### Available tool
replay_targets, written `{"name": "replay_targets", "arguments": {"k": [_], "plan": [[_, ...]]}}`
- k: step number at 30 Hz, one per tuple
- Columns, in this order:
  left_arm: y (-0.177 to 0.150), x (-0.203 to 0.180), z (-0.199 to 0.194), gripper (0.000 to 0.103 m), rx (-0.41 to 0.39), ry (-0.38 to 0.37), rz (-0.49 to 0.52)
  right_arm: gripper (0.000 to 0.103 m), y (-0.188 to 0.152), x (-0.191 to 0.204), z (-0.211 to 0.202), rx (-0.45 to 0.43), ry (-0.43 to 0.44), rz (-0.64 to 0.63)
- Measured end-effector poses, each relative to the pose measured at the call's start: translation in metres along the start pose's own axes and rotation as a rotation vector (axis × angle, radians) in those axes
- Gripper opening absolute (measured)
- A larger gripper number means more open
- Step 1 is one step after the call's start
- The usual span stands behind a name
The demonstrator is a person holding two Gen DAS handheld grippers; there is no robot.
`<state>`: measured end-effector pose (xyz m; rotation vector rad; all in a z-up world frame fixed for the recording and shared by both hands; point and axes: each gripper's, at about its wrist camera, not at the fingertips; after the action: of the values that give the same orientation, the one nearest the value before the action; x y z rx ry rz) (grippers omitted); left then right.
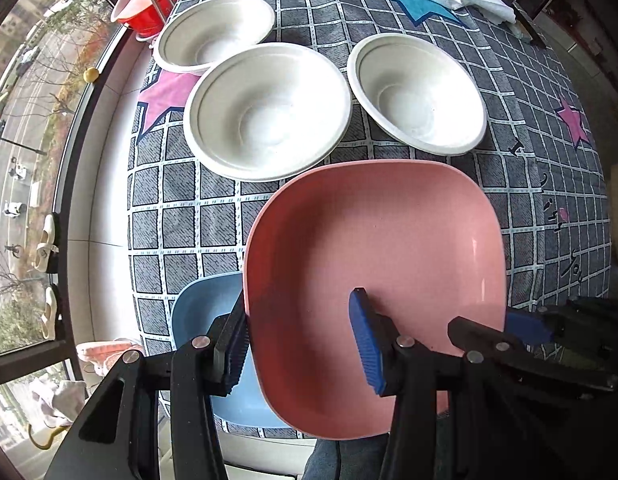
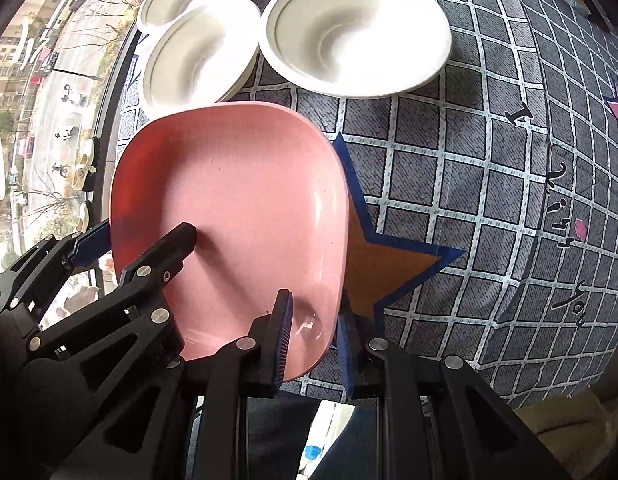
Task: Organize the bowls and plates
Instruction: 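Carry the pink plate with the right gripper over the blue plate, then lower the pink plate onto the blue plate and open the right gripper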
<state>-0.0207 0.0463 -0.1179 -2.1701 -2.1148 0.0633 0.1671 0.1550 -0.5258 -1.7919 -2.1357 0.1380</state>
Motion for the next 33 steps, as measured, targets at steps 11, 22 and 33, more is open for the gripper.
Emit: {"name": "replay_targets", "arguments": {"k": [11, 22, 33], "plan": [[-0.018, 0.036, 0.011, 0.051, 0.019, 0.03, -0.06, 0.023, -0.005, 0.054, 0.028, 0.034, 0.001, -0.071], [-0.042, 0.071, 0.036, 0.051, 0.076, 0.039, -0.112, 0.023, -0.001, 0.085, 0.059, 0.1, -0.001, -0.127], [-0.05, 0.081, 0.053, 0.076, 0.065, 0.064, -0.125, 0.024, 0.01, 0.096, 0.082, 0.092, -0.038, -0.116]]}}
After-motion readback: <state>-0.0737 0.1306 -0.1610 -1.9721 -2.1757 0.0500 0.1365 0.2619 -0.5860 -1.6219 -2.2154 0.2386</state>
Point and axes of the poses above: each gripper's, at about its wrist camera, not at the fingertips, and z roughly the way its jaws point, x to its left, y to its top, and after that the axes turned 9 degrees about x, right-handed
